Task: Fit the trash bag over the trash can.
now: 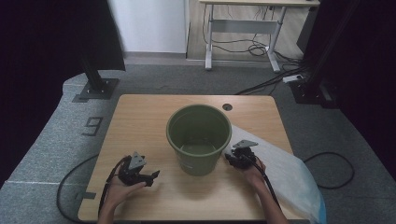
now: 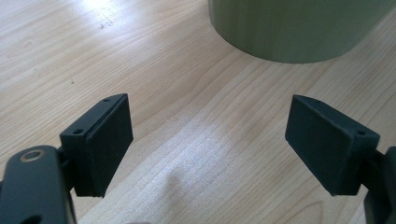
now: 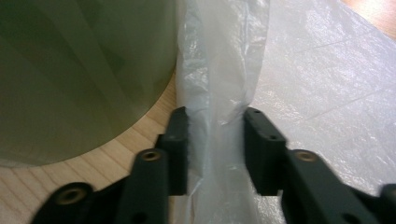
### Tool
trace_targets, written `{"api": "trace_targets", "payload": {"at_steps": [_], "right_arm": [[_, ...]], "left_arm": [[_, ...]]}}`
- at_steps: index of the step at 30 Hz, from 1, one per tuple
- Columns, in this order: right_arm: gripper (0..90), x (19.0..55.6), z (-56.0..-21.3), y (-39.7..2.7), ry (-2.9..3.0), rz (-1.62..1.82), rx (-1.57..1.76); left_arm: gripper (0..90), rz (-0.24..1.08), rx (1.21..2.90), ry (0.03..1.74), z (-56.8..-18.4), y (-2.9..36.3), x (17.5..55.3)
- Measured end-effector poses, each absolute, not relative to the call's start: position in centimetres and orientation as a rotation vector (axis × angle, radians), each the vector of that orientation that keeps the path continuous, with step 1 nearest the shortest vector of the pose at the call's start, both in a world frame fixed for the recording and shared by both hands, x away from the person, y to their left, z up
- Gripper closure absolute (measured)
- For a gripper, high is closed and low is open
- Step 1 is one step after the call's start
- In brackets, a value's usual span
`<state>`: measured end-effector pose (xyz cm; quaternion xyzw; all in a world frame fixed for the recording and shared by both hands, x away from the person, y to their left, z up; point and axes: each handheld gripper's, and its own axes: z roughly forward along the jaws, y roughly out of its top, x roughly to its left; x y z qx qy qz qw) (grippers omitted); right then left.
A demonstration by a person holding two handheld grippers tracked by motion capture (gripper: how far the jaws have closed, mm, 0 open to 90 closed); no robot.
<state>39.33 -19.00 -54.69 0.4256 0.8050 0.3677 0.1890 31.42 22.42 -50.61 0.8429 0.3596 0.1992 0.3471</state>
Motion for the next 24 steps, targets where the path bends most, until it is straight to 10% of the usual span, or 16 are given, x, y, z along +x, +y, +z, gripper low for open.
{"api": "trace_targets", "payload": {"at_steps": [5, 24], "right_arm": [[87.7, 39.0, -54.5, -19.6, 2.201, 1.075, 1.204], [88.7, 36.8, -48.4, -23.2, 1.885, 1.254, 1.214]], "left_arm": [[15.0, 0.519, 2.186, 0.938, -50.6, 22.5, 31.5], [15.2, 0.533, 2.169, 0.954, -50.5, 22.6, 31.5]]}}
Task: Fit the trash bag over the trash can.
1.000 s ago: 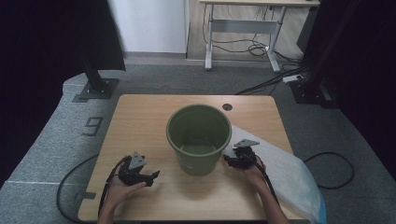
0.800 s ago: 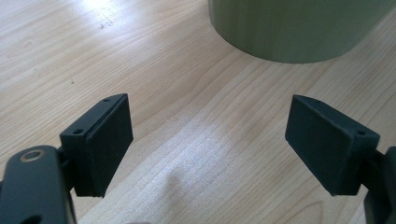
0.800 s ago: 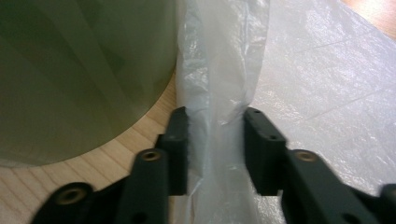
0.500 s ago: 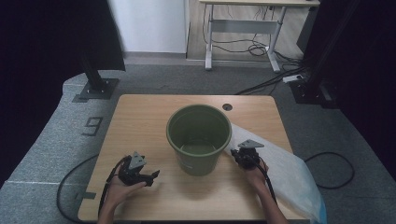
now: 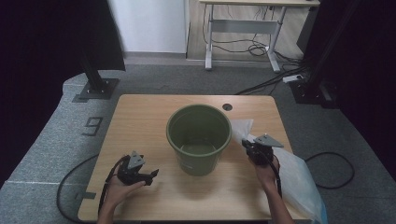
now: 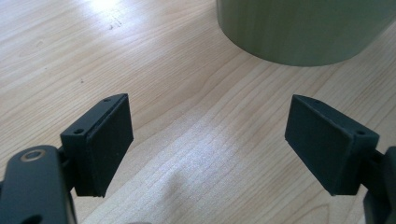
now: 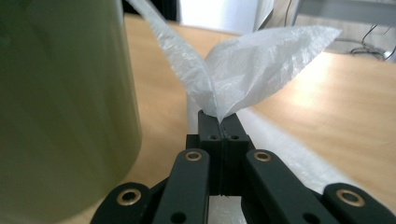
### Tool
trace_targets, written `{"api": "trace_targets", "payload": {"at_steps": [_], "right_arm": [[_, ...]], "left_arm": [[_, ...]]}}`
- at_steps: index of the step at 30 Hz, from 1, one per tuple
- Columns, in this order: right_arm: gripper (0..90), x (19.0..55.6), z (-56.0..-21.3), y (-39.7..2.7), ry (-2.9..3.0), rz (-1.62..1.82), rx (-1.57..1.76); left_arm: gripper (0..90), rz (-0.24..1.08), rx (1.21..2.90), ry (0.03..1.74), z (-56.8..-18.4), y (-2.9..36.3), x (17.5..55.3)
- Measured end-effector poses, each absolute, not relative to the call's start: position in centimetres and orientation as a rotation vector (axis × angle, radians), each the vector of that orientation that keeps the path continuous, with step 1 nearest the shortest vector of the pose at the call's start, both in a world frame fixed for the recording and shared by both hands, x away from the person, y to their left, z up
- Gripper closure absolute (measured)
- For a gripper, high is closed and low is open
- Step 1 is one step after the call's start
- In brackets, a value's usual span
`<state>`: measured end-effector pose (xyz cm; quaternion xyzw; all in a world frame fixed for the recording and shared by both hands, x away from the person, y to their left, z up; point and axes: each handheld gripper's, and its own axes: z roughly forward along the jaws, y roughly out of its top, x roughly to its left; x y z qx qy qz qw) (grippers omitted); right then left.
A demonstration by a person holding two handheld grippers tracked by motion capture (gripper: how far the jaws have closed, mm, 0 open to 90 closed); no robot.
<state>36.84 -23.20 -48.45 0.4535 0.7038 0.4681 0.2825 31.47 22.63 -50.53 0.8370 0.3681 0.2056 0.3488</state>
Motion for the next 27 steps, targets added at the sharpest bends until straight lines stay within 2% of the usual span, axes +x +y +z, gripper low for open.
{"api": "trace_targets", "payload": {"at_steps": [13, 27], "right_arm": [[88.8, 36.0, -42.5, -24.8, 1.737, 1.343, 1.206], [88.9, 34.3, -34.0, -26.3, 1.566, 1.397, 1.110]], "left_arm": [[15.2, 0.523, 2.158, 0.949, -50.5, 22.6, 31.4], [15.2, 0.524, 2.156, 0.954, -50.5, 22.6, 31.4]]}}
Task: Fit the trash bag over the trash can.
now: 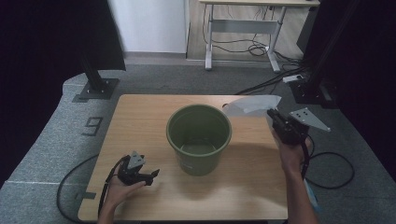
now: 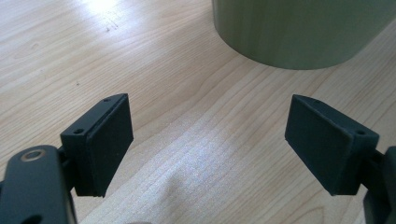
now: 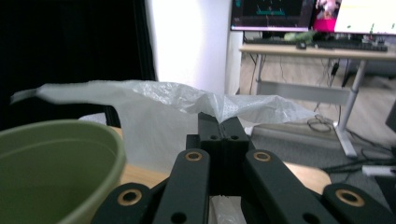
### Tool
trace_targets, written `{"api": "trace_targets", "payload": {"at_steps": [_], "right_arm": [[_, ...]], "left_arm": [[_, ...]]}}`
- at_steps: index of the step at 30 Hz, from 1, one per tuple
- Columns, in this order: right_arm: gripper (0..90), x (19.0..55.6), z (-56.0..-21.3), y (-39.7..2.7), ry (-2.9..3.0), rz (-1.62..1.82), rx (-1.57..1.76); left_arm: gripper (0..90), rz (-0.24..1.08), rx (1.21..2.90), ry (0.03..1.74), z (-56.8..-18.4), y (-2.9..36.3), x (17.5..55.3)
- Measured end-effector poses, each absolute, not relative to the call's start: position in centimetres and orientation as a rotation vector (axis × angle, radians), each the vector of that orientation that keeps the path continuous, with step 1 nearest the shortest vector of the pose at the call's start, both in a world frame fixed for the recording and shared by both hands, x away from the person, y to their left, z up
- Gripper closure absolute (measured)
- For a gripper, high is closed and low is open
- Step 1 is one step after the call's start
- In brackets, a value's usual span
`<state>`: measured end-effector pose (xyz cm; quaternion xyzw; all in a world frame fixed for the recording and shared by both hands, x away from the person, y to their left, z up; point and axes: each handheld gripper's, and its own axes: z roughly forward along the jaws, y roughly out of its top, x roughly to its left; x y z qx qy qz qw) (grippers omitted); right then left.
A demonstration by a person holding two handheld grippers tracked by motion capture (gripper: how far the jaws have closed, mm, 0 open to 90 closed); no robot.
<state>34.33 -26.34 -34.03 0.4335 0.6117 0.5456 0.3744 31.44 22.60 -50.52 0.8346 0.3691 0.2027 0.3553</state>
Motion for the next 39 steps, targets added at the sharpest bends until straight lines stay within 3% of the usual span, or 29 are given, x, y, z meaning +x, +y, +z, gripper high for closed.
{"api": "trace_targets", "payload": {"at_steps": [19, 30, 39], "right_arm": [[88.9, 32.0, -29.8, -22.2, 1.586, 1.471, 0.929], [88.8, 32.1, -33.8, -16.1, 1.820, 1.476, 0.837], [88.6, 32.4, -36.0, -13.4, 1.964, 1.521, 0.824]], "left_arm": [[15.2, 0.518, 2.165, 0.949, -50.6, 22.6, 31.5], [15.2, 0.518, 2.166, 0.956, -50.7, 22.6, 31.5], [15.2, 0.512, 2.174, 0.953, -50.8, 22.5, 31.5]]}}
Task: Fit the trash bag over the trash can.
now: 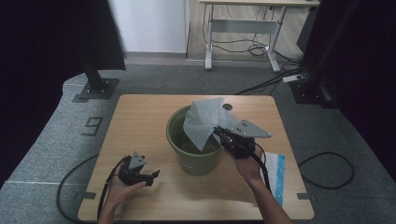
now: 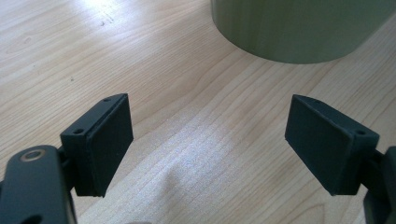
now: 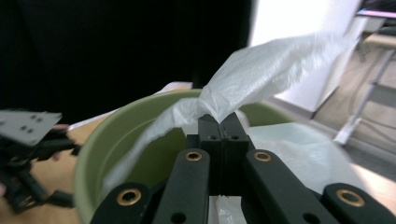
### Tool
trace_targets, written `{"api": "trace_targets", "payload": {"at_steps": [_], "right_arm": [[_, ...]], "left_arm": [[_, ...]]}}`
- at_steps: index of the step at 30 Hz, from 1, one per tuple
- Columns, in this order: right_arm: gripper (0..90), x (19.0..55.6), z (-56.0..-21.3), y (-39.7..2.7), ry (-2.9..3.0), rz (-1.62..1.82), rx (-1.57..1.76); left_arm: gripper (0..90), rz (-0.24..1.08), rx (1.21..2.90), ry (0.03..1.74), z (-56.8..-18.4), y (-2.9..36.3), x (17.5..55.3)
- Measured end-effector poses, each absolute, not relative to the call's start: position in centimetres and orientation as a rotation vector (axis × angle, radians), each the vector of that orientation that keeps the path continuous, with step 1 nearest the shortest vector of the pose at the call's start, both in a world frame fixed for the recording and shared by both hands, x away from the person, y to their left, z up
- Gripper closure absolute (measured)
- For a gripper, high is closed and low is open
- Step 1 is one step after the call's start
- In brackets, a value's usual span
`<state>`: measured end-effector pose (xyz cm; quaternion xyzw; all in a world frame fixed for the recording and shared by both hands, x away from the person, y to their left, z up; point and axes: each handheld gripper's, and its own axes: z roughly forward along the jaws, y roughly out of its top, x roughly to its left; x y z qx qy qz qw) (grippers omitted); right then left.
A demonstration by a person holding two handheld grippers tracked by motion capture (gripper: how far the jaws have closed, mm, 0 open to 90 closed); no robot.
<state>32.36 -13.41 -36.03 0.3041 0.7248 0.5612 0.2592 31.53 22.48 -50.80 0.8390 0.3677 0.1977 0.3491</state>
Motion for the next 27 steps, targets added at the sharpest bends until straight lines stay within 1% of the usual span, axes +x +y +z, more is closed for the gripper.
{"api": "trace_targets", "payload": {"at_steps": [10, 12, 17, 19, 21, 24, 27], "right_arm": [[88.4, 32.8, -37.8, -10.8, 2.124, 1.460, 0.795], [86.5, 32.9, -38.2, -10.7, 2.143, 1.464, 0.798], [67.1, 32.7, -38.0, -11.9, 2.126, 1.562, 0.800], [57.6, 32.3, -37.8, -12.4, 2.119, 1.573, 0.787], [50.3, 31.7, -37.7, -12.9, 2.094, 1.566, 0.789], [42.4, 30.9, -37.8, -13.4, 2.068, 1.565, 0.783], [38.5, 30.3, -38.1, -13.9, 2.057, 1.567, 0.771]], "left_arm": [[15.2, 0.520, 2.166, 0.951, -50.7, 22.7, 31.5], [15.2, 0.520, 2.168, 0.953, -50.7, 22.7, 31.5], [15.3, 0.515, 2.151, 0.961, -50.5, 23.3, 31.5], [15.3, 0.513, 2.146, 0.962, -50.5, 23.4, 31.5], [15.3, 0.513, 2.147, 0.963, -50.6, 23.4, 31.5], [15.2, 0.512, 2.148, 0.964, -50.6, 23.4, 31.5], [15.2, 0.511, 2.150, 0.965, -50.6, 23.3, 31.5]]}}
